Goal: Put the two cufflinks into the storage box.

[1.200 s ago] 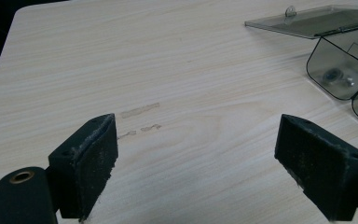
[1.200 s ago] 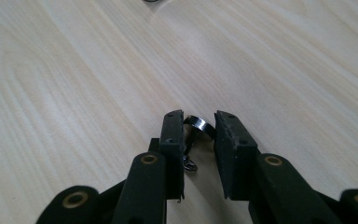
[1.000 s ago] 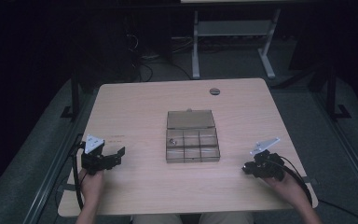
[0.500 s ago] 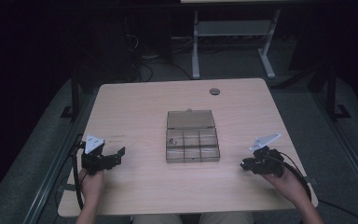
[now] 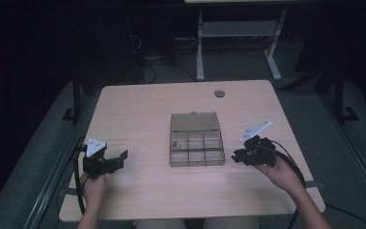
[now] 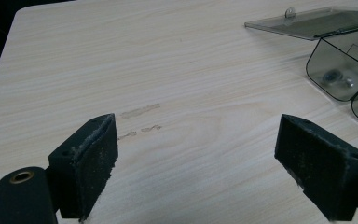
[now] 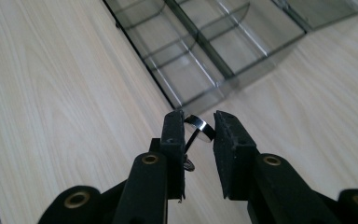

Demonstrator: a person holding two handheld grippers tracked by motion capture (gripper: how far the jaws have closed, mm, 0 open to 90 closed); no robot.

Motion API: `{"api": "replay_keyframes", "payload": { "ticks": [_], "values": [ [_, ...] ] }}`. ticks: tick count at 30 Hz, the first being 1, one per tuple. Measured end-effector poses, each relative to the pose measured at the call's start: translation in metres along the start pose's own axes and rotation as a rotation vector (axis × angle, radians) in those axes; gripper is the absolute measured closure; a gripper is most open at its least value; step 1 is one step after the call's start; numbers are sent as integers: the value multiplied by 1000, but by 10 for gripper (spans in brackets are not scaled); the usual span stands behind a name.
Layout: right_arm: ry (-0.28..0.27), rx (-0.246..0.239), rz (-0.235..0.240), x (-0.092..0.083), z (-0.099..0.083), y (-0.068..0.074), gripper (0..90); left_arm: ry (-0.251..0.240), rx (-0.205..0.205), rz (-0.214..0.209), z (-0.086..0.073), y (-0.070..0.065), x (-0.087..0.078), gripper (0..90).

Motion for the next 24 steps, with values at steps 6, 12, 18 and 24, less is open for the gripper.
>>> {"api": "replay_keyframes", "payload": {
  "ticks": [6, 12, 18, 24],
  "values": [
    [1, -25, 18, 8, 22, 0, 739, 1, -3, -2, 0, 1, 0, 129],
    [-2, -51, 41, 17, 43, 0, 739, 1, -1, -1, 0, 1, 0, 129],
    [-6, -75, 52, 22, 58, 0, 739, -1, -4, -2, 0, 1, 0, 129],
    [-2, -92, 64, 27, 75, 1, 739, -1, -3, -2, 0, 1, 0, 129]
  ]
}}
Point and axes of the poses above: each handheld gripper's, and its own axes: x roughly forward along the jaws, z roughly out of its top, y roughly to its left, the point moved 1 cm from there along x, roughly forward along the jaws
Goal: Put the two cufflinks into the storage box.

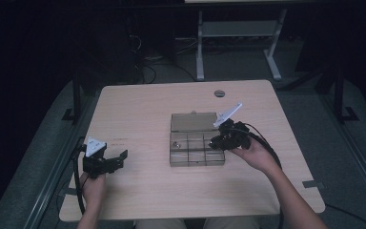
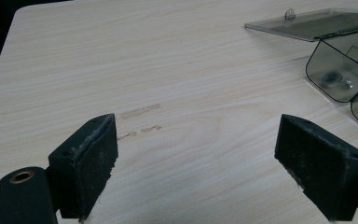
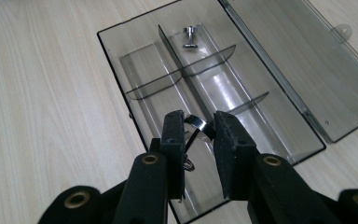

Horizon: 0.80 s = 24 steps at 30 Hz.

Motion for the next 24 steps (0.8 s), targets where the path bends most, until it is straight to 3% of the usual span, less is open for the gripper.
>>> {"api": "replay_keyframes", "payload": {
  "ticks": [24],
  "values": [
    [-4, -58, 45, 25, 52, 1, 738, -2, -4, -1, 0, 1, 0, 129]
  ]
}}
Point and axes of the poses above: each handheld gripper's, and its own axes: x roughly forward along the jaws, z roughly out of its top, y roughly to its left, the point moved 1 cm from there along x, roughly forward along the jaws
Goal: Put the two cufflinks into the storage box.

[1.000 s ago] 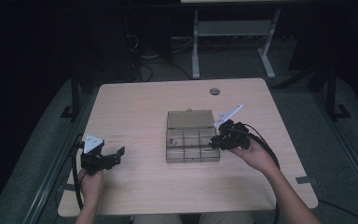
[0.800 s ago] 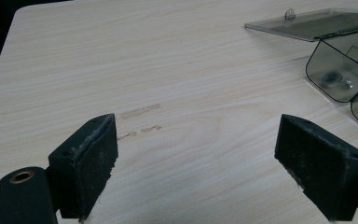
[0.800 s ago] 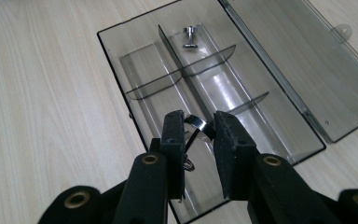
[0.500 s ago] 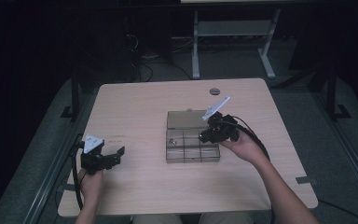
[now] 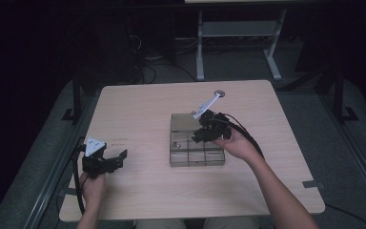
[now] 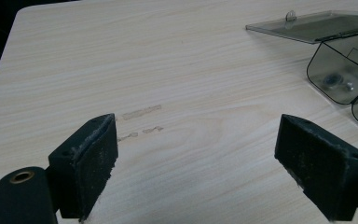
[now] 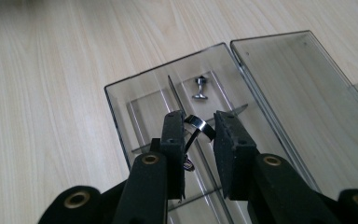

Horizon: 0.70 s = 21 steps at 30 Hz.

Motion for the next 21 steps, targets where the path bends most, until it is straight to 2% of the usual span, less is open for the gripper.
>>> {"api": "replay_keyframes", "payload": {
  "ticks": [11, 21],
  "values": [
    [11, -14, 13, 11, 18, -1, 738, -1, -2, -3, 0, 0, 0, 129],
    [27, -17, 23, 25, 25, -4, 738, 0, 0, -6, 0, -1, 1, 129]
  ]
}}
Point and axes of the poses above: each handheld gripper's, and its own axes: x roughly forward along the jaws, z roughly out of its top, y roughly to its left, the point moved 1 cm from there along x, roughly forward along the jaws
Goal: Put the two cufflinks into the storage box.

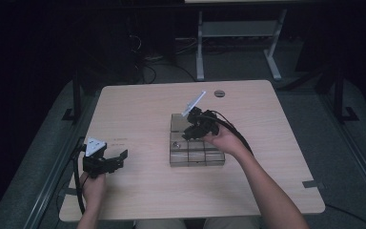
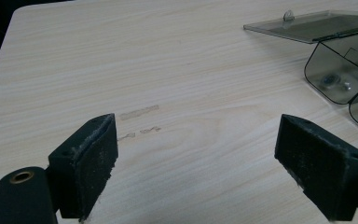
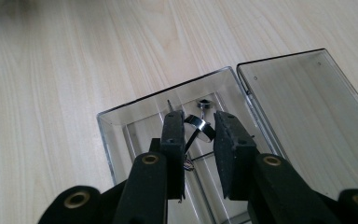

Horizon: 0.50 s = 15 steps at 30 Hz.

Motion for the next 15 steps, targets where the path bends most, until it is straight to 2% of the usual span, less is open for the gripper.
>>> {"api": "replay_keyframes", "payload": {
  "ticks": [15],
  "values": [
    [33, 21, 18, 30, 4, -9, 738, -1, -3, -1, 0, 0, 0, 129]
  ]
}}
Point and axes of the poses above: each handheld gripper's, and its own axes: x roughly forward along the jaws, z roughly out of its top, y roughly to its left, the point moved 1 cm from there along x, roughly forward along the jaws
